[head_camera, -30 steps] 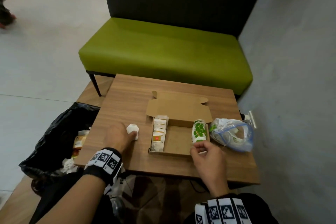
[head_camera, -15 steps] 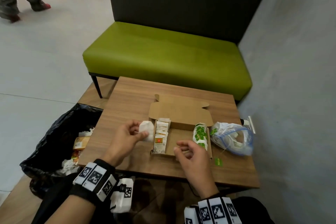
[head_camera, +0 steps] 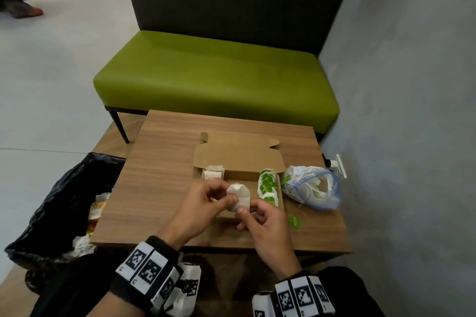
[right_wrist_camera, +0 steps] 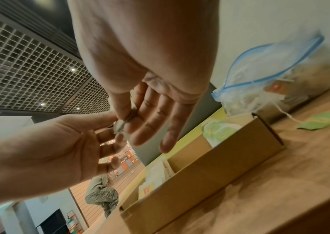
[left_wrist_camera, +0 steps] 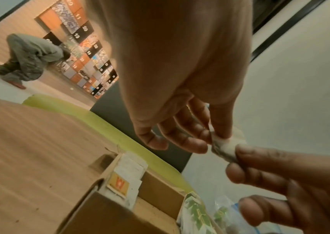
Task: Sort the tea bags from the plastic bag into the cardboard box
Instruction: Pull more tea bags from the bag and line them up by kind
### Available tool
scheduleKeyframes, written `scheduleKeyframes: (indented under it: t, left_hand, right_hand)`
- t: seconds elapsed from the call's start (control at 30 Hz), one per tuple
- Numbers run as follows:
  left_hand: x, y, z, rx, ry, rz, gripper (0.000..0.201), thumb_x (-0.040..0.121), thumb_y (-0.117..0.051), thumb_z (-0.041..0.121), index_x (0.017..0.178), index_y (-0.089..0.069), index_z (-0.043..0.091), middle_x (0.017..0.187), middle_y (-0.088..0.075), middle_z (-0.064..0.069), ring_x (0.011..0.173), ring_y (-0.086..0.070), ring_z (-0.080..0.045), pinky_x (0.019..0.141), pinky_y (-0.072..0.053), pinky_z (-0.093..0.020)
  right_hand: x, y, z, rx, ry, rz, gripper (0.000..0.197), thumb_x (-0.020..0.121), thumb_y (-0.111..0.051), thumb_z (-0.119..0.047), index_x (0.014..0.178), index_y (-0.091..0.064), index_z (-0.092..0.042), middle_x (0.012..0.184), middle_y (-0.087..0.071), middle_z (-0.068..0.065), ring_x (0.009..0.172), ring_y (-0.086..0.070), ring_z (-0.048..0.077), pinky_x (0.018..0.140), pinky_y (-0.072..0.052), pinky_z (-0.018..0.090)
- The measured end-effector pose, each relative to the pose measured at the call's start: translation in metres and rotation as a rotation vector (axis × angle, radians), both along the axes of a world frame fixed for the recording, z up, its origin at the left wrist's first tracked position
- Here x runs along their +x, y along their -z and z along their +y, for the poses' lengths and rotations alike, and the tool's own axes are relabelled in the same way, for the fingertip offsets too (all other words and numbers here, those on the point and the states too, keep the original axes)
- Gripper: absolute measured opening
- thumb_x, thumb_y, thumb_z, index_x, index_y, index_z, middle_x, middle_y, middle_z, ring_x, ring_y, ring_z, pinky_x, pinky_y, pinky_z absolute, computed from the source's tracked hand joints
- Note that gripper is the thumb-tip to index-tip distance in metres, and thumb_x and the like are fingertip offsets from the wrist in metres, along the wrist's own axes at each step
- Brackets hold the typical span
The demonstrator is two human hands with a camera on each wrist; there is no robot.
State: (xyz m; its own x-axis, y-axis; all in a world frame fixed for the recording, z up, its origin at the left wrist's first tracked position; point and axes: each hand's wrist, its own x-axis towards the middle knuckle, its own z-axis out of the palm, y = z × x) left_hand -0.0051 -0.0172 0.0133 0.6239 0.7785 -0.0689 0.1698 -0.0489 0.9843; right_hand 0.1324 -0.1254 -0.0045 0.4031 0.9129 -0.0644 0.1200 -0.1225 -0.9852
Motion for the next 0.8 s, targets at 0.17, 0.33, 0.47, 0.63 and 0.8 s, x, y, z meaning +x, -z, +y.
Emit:
scheduleKeyframes:
  t: [0.17, 0.33, 0.47, 0.63, 0.8]
  left_hand:
    - [0.027, 0.008, 0.014, 0.018, -0.123, 0.076, 0.014, 0.086, -0.073, 0.009, 0.081, -0.074, 0.021, 0.074, -0.071, -0.003, 0.073, -0.063, -0.014, 0.071, -0.052, -0.034]
    - [0.072, 0.023, 0.033, 0.129, -0.091, 0.315, 0.01, 0.086, -0.074, 0.019, 0.079, -0.071, 0.024, 0.072, -0.069, 0.008, 0.071, -0.064, -0.009, 0.063, -0.045, -0.021]
    - [0.099, 0.032, 0.044, 0.205, -0.095, 0.49, 0.015, 0.087, -0.073, 0.019, 0.073, -0.069, 0.022, 0.068, -0.061, 0.008, 0.071, -0.06, -0.012, 0.064, -0.043, -0.023]
    - [0.109, 0.045, 0.053, 0.186, -0.133, 0.652, 0.018, 0.085, -0.072, 0.019, 0.068, -0.069, 0.016, 0.076, -0.069, -0.004, 0.077, -0.065, -0.022, 0.07, -0.053, -0.033]
    - [0.114, 0.049, 0.051, 0.224, -0.146, 0.702, 0.017, 0.087, -0.068, 0.016, 0.07, -0.071, 0.012, 0.077, -0.07, -0.01, 0.078, -0.067, -0.028, 0.069, -0.054, -0.033]
  right_hand:
    - [0.034, 0.009, -0.003, -0.047, 0.268, 0.002, 0.013, 0.092, -0.068, -0.013, 0.097, -0.072, -0.024, 0.085, -0.075, 0.004, 0.066, -0.071, 0.017, 0.062, -0.058, 0.027]
    - [0.065, 0.021, -0.016, -0.137, 0.381, -0.053, 0.008, 0.092, -0.067, -0.013, 0.096, -0.072, -0.017, 0.081, -0.075, 0.0, 0.063, -0.07, 0.013, 0.062, -0.058, 0.029]
    - [0.069, 0.025, -0.023, -0.134, 0.394, -0.121, 0.013, 0.091, -0.068, -0.014, 0.088, -0.069, -0.026, 0.079, -0.074, -0.001, 0.062, -0.069, 0.011, 0.061, -0.057, 0.027]
    - [0.077, 0.038, -0.028, -0.152, 0.428, -0.199, 0.01, 0.088, -0.07, -0.019, 0.082, -0.07, -0.027, 0.072, -0.073, -0.003, 0.071, -0.07, 0.015, 0.071, -0.06, 0.043]
    - [0.082, 0.041, -0.034, -0.148, 0.453, -0.172, 0.012, 0.089, -0.07, -0.019, 0.081, -0.071, -0.027, 0.072, -0.073, -0.006, 0.07, -0.071, 0.014, 0.07, -0.06, 0.05]
